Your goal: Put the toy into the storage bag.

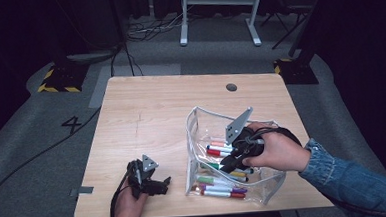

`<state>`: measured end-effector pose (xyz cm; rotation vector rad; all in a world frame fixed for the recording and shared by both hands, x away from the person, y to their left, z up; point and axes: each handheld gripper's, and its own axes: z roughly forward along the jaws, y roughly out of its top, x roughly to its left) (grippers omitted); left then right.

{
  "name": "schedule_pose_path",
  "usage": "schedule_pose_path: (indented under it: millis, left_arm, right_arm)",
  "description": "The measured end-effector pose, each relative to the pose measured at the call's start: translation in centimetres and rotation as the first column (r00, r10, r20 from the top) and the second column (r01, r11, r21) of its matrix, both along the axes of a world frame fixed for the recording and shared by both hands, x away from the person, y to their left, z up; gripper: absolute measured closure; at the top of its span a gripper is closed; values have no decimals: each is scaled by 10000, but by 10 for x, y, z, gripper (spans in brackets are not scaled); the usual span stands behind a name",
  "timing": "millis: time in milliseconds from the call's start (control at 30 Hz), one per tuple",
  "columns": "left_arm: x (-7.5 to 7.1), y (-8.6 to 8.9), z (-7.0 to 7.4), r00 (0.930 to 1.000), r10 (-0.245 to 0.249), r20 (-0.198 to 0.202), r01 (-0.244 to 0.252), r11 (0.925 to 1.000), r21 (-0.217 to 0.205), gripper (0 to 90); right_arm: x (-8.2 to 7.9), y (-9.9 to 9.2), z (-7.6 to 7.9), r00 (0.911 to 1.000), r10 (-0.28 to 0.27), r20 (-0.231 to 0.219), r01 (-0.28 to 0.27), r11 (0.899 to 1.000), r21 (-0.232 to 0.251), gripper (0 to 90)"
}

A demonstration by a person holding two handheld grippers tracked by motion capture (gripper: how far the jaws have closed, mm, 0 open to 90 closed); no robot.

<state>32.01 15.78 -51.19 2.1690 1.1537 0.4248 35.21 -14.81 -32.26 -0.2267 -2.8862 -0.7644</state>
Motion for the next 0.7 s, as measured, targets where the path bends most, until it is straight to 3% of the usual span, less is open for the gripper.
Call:
schedule_pose_path:
  millis: [400, 700]
  left_arm:
    - [0, 0, 0, 10000, 33, 18, -33, 10000, -15, 0]
    - [0, 0, 0, 10000, 32, 20, -32, 10000, -12, 0]
  right_arm:
    - [9, 19, -40, 9990, 52, -437, -104, 9930, -1177, 769]
    - [13, 30, -61, 9985, 151, -536, -256, 9790, -2022, 769]
